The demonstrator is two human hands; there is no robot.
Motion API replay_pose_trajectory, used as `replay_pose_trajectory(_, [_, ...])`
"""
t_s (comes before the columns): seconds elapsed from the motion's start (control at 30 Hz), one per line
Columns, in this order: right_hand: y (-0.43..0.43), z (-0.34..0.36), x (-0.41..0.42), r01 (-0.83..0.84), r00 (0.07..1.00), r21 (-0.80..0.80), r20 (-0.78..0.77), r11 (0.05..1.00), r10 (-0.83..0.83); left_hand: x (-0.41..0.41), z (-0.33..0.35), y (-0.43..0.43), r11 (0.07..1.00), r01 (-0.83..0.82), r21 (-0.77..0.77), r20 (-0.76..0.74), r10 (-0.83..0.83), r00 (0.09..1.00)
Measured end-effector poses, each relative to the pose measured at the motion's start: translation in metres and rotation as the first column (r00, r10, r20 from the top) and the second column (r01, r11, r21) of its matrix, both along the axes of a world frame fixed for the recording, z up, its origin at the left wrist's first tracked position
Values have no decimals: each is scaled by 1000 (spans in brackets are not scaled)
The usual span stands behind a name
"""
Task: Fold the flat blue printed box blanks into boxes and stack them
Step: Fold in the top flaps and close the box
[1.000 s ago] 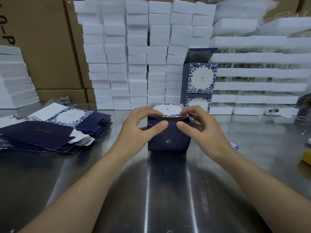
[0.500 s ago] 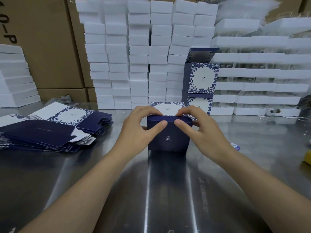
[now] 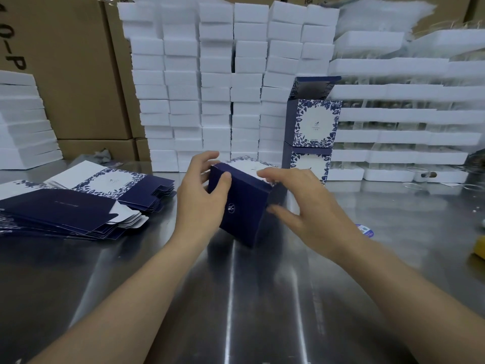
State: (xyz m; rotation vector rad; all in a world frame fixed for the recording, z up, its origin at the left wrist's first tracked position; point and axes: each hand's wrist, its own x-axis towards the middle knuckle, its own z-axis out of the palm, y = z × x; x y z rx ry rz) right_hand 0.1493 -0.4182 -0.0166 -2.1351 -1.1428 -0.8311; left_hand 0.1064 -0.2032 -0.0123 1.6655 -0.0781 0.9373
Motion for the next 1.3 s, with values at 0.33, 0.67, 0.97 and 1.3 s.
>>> replay_pose_trajectory(0.33, [16,6,-15,-95,971,-67,214,993,108,-23,10,-20,868,-13,496,256,-131,958])
replay_pose_trajectory(0.67, [23,-12,-16,334,920,224,-287,915,-266,-7,-15,-33,831,-265,489,201,188,961])
replay_pose_trajectory(0.97, [24,-33,-9,279,869,253,-477,926,-131,-4,-12,-40,984,105,142,-75,-95,993])
replay_pose_trajectory(1.3, [-6,62,41,460,825,234,-469,856,-315,3,-26,-33,987,157,-30,-100,-160,982])
